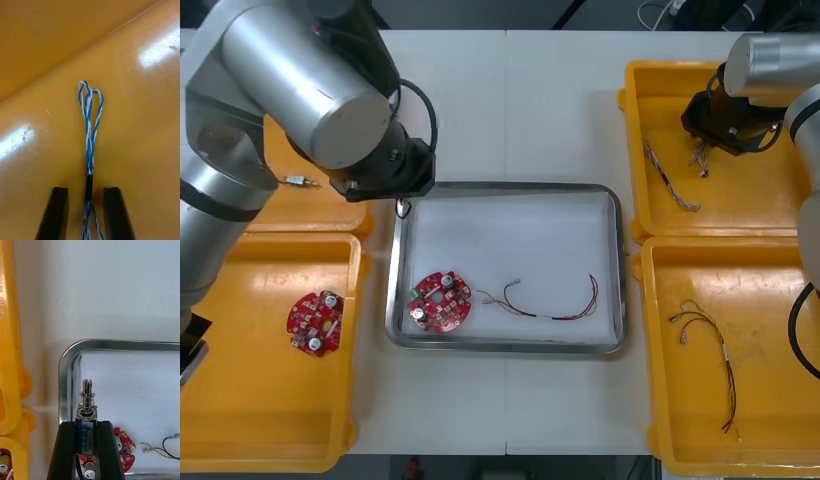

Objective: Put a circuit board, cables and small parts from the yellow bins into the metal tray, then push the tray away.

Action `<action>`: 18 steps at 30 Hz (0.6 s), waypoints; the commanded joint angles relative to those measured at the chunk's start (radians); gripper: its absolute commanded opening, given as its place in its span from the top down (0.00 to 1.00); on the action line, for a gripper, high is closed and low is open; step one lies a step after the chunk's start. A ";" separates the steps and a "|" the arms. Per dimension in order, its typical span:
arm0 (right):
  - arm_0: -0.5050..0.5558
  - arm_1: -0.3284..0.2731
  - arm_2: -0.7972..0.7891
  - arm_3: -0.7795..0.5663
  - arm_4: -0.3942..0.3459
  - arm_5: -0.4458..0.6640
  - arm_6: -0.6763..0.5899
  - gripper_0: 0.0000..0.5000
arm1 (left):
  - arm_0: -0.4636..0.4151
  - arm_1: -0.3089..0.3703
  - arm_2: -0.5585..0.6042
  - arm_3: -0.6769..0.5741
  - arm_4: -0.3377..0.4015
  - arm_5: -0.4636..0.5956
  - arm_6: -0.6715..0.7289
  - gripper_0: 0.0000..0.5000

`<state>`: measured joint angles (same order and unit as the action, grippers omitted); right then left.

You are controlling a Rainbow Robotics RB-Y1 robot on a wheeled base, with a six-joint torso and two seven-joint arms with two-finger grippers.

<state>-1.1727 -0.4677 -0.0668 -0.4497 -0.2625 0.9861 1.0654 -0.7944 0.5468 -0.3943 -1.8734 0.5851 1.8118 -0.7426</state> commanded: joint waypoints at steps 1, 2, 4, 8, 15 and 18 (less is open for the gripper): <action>0.028 0.007 0.024 -0.014 -0.001 -0.007 0.041 1.00 | 0.032 -0.064 -0.060 -0.003 -0.079 0.008 0.069 1.00; 0.027 0.006 0.024 -0.014 -0.003 -0.007 0.041 1.00 | 0.035 -0.067 -0.064 -0.004 -0.085 0.004 0.071 1.00; 0.028 0.006 0.024 -0.014 -0.003 -0.007 0.042 1.00 | 0.046 -0.074 -0.086 -0.004 -0.110 -0.008 0.077 1.00; 0.028 0.006 0.024 -0.014 -0.006 -0.007 0.048 1.00 | 0.080 -0.091 -0.121 -0.003 -0.176 -0.057 0.097 1.00; 0.028 -0.017 0.024 -0.078 0.003 0.010 0.087 1.00 | 0.110 -0.105 -0.176 -0.003 -0.243 -0.137 0.164 1.00; 0.027 -0.035 0.024 -0.138 -0.003 0.075 0.107 1.00 | 0.110 -0.105 -0.192 0.005 -0.248 -0.167 0.189 1.00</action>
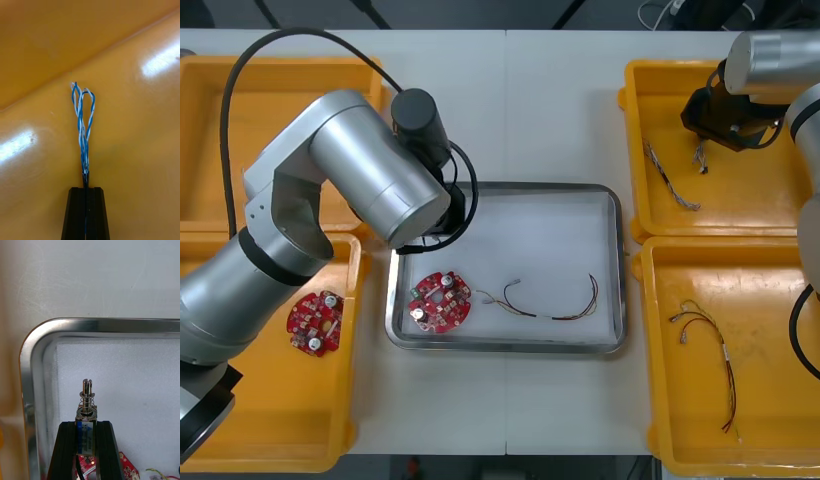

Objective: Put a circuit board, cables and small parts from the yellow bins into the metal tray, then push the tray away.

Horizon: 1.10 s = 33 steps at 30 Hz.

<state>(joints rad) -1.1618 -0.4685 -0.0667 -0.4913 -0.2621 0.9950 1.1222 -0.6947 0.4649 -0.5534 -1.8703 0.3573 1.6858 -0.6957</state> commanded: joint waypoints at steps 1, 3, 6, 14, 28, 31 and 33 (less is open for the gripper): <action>0.017 -0.039 0.022 -0.108 -0.005 0.082 0.054 1.00 | 0.011 -0.023 -0.033 0.003 -0.018 -0.043 0.142 1.00; 0.016 -0.048 0.016 -0.153 -0.008 0.143 0.068 1.00 | 0.012 -0.025 -0.039 0.007 -0.026 -0.054 0.143 1.00; 0.017 -0.059 0.002 -0.196 -0.014 0.208 0.085 1.00 | 0.015 -0.025 -0.060 0.011 -0.060 -0.072 0.147 1.00; 0.017 -0.078 -0.015 -0.294 -0.032 0.382 0.191 1.00 | 0.021 -0.025 -0.077 0.046 -0.084 -0.110 0.145 1.00; 0.076 -0.111 -0.061 -0.573 -0.137 0.709 0.407 1.00 | 0.021 -0.025 -0.129 0.083 -0.098 -0.158 0.182 0.98; 0.110 -0.117 -0.064 -0.664 -0.174 0.761 0.407 1.00 | 0.021 -0.023 -0.129 0.085 -0.100 -0.164 0.185 0.79; 0.129 -0.121 -0.064 -0.716 -0.187 0.789 0.410 1.00 | 0.021 -0.023 -0.129 0.083 -0.098 -0.167 0.186 0.65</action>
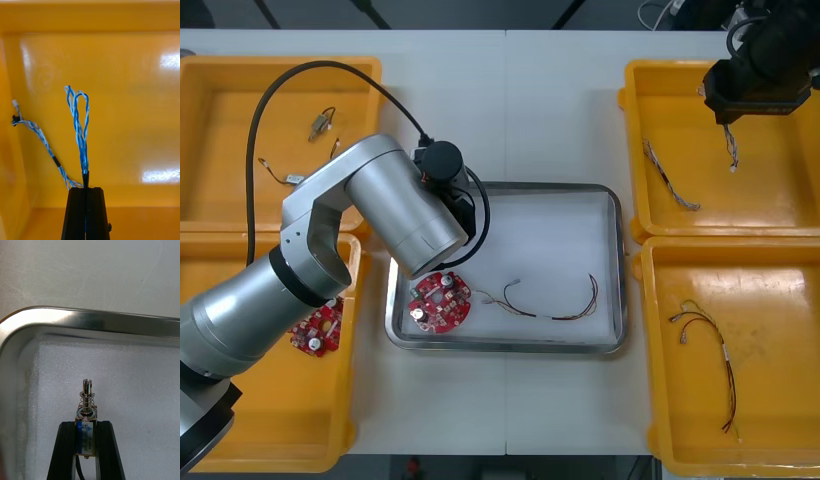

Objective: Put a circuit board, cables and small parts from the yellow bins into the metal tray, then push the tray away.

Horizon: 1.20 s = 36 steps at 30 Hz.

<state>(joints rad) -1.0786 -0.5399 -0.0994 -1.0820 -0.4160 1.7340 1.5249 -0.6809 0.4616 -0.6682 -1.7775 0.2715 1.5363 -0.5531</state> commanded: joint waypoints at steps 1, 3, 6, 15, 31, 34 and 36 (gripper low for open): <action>0.051 -0.049 -0.031 -0.141 -0.038 0.058 0.009 1.00 | 0.007 -0.020 -0.014 -0.010 -0.014 -0.018 0.045 0.61; 0.071 -0.049 -0.031 -0.196 -0.044 0.087 0.014 1.00 | 0.007 -0.020 -0.014 -0.010 -0.014 -0.019 0.045 0.50; 0.111 -0.049 -0.031 -0.303 -0.058 0.131 0.024 1.00 | 0.007 -0.018 -0.014 -0.010 -0.014 -0.022 0.047 0.18; 0.174 -0.049 -0.037 -0.458 -0.096 0.186 0.034 1.00 | -0.011 0.006 0.024 -0.077 0.005 0.045 0.042 0.00; 0.252 -0.049 -0.051 -0.607 -0.147 0.186 0.055 1.00 | -0.135 0.154 0.249 -0.247 0.288 0.200 -0.079 0.00; 0.252 -0.049 -0.049 -0.610 -0.161 0.186 0.057 1.00 | -0.155 0.192 0.294 -0.241 0.291 0.199 -0.159 0.00; 0.252 -0.049 -0.048 -0.616 -0.168 0.186 0.057 1.00 | -0.164 0.209 0.321 -0.230 0.305 0.199 -0.194 0.00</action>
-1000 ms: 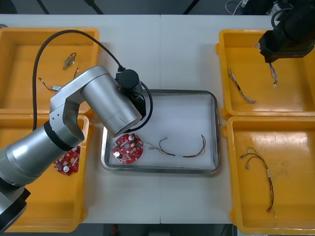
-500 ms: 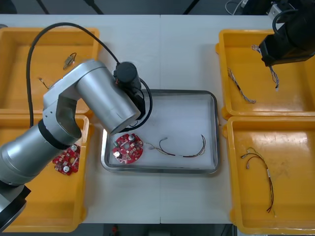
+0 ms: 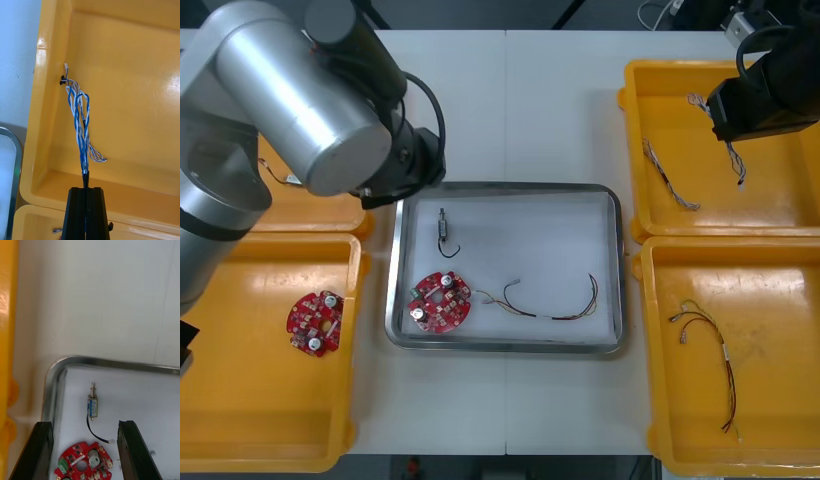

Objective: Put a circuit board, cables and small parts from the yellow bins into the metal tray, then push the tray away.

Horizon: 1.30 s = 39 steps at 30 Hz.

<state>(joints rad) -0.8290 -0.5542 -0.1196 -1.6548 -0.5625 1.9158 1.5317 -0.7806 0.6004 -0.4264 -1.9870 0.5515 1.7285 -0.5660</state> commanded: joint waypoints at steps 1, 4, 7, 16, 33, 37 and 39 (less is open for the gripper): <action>0.002 -0.035 -0.026 -0.045 -0.025 0.004 0.050 1.00 | -0.069 0.075 0.090 -0.015 0.033 0.006 -0.193 0.00; 0.002 -0.035 -0.012 -0.060 -0.057 0.004 0.045 1.00 | -0.095 0.108 0.144 0.030 0.090 0.006 -0.268 0.00; 0.002 -0.035 -0.002 -0.077 -0.096 0.004 0.042 1.00 | -0.114 0.134 0.179 0.071 0.131 0.006 -0.330 0.00; 0.002 -0.035 0.170 -0.215 -0.151 0.004 0.050 1.00 | -0.140 0.230 0.290 0.272 0.254 -0.055 -0.549 0.00; 0.004 -0.035 0.495 -0.372 -0.255 -0.009 0.085 1.00 | -0.166 0.294 0.316 0.588 0.192 -0.161 -0.454 0.00; 0.004 -0.035 0.552 -0.372 -0.229 -0.061 0.153 1.00 | -0.166 0.294 0.305 0.626 0.168 -0.159 -0.345 0.00; 0.004 -0.027 0.580 -0.358 -0.212 -0.084 0.203 1.00 | -0.166 0.294 0.305 0.651 0.165 -0.161 -0.281 0.00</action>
<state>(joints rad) -0.8261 -0.5616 0.4135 -1.9946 -0.7987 1.8606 1.6349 -0.8949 0.8455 -0.1280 -1.3603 0.7329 1.5786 -1.0351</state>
